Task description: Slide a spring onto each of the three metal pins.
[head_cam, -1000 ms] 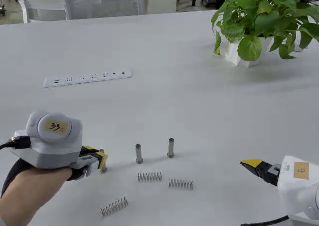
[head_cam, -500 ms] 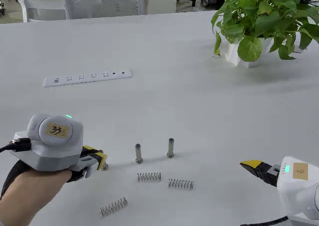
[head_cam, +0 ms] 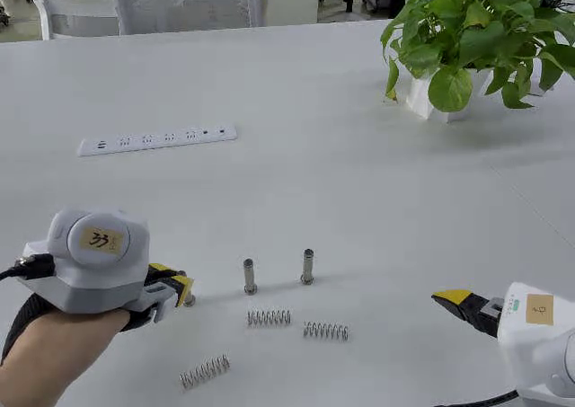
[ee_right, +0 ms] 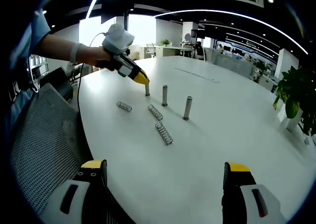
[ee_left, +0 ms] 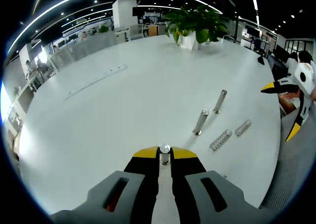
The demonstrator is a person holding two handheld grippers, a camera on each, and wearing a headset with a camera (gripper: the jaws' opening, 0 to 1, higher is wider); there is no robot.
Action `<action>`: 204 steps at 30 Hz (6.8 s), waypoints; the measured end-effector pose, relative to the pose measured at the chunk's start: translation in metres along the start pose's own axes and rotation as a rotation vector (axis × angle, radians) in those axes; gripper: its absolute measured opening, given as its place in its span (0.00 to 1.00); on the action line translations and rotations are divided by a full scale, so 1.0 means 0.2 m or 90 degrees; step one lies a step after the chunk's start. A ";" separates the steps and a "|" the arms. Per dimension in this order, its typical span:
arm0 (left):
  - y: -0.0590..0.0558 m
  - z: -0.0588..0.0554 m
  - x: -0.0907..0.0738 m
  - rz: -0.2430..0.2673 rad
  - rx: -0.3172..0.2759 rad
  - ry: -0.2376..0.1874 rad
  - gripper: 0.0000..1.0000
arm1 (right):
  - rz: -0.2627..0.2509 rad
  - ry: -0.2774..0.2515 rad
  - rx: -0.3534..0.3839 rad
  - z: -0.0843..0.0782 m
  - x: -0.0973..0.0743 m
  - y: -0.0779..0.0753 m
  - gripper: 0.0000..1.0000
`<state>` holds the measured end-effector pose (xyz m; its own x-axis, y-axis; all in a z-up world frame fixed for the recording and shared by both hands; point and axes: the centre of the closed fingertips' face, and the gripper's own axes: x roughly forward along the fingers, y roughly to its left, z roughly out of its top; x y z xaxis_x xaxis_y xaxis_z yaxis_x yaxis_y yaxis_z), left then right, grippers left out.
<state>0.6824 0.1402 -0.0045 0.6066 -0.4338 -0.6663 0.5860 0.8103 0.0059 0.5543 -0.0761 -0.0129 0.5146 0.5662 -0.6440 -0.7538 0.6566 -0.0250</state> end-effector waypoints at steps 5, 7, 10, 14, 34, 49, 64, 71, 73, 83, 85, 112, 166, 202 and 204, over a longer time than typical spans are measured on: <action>0.00 0.00 0.00 0.000 -0.003 -0.001 0.05 | 0.001 0.001 0.000 0.00 0.00 0.00 0.98; 0.00 0.00 0.00 0.001 -0.003 -0.002 0.05 | 0.001 0.001 0.000 0.00 0.00 0.00 0.98; 0.00 0.00 -0.01 0.000 -0.002 -0.002 0.05 | 0.001 0.002 0.000 0.00 0.00 0.00 0.98; 0.00 0.00 -0.01 -0.001 -0.007 -0.004 0.05 | -0.001 0.000 0.001 0.00 0.00 0.00 0.98; -0.08 0.02 -0.03 -0.057 -0.010 -0.047 0.71 | -0.001 0.000 0.001 0.00 0.00 0.00 0.99; -0.17 0.03 -0.10 -0.128 0.034 -0.098 0.99 | -0.016 -0.029 0.034 0.04 -0.02 -0.04 0.99; -0.18 -0.19 -0.17 -0.122 0.032 -0.050 0.97 | -0.011 -0.022 0.009 0.06 -0.01 -0.08 0.99; -0.20 -0.25 -0.23 -0.122 0.022 -0.050 0.96 | -0.003 -0.016 -0.009 0.07 -0.01 -0.07 0.99; -0.21 -0.26 -0.24 -0.123 0.023 -0.051 0.96 | 0.000 -0.011 -0.016 0.07 0.00 -0.07 0.99; -0.25 -0.31 -0.27 -0.123 0.012 -0.053 0.94 | 0.006 -0.001 -0.031 0.06 0.00 -0.06 0.99; -0.25 -0.31 -0.27 -0.124 0.011 -0.056 0.94 | 0.005 -0.002 -0.033 0.07 0.00 -0.06 0.99; -0.29 -0.37 -0.15 -0.140 0.069 -0.059 0.50 | -0.004 0.002 -0.015 0.04 -0.04 -0.05 0.99; -0.31 -0.41 -0.11 -0.161 0.215 0.225 0.07 | -0.006 -0.007 -0.004 0.04 -0.02 -0.02 0.99; -0.50 -0.12 -0.23 -0.219 -0.049 -0.120 0.07 | 0.040 -0.098 0.068 0.27 0.02 0.09 0.95; -0.54 -0.09 -0.23 -0.230 -0.043 -0.134 0.06 | 0.050 -0.115 0.081 0.31 0.03 0.10 0.93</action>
<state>0.5812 0.0797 0.0129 0.4697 -0.7595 -0.4501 0.7481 0.6131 -0.2539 0.5661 -0.0291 0.0300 0.5290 0.6906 -0.4931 -0.7427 0.6579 0.1247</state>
